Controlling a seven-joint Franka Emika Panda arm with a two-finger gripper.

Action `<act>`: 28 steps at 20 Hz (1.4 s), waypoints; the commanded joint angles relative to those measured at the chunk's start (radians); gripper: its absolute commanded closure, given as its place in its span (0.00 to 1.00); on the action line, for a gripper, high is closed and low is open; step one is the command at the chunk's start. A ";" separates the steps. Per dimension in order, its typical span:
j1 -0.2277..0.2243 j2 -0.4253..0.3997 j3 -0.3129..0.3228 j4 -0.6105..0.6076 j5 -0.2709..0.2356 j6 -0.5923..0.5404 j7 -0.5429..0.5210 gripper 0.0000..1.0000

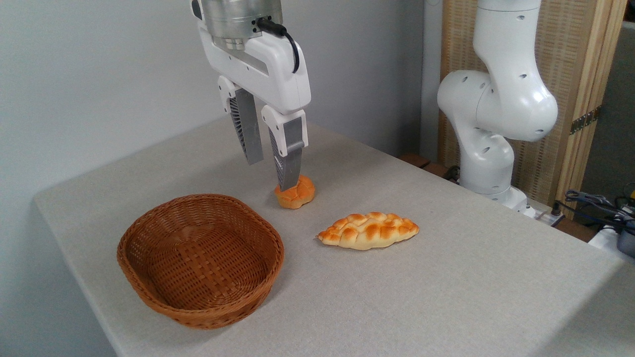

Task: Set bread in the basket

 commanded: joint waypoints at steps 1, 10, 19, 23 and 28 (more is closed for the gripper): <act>-0.003 0.005 0.005 0.013 0.003 -0.028 -0.009 0.00; -0.007 -0.067 0.001 -0.097 0.008 -0.029 0.006 0.00; -0.134 -0.296 -0.011 -0.528 0.014 0.056 0.163 0.00; -0.159 -0.322 -0.024 -0.676 0.071 0.173 0.273 0.00; -0.157 -0.304 -0.027 -0.728 0.203 0.218 0.403 0.00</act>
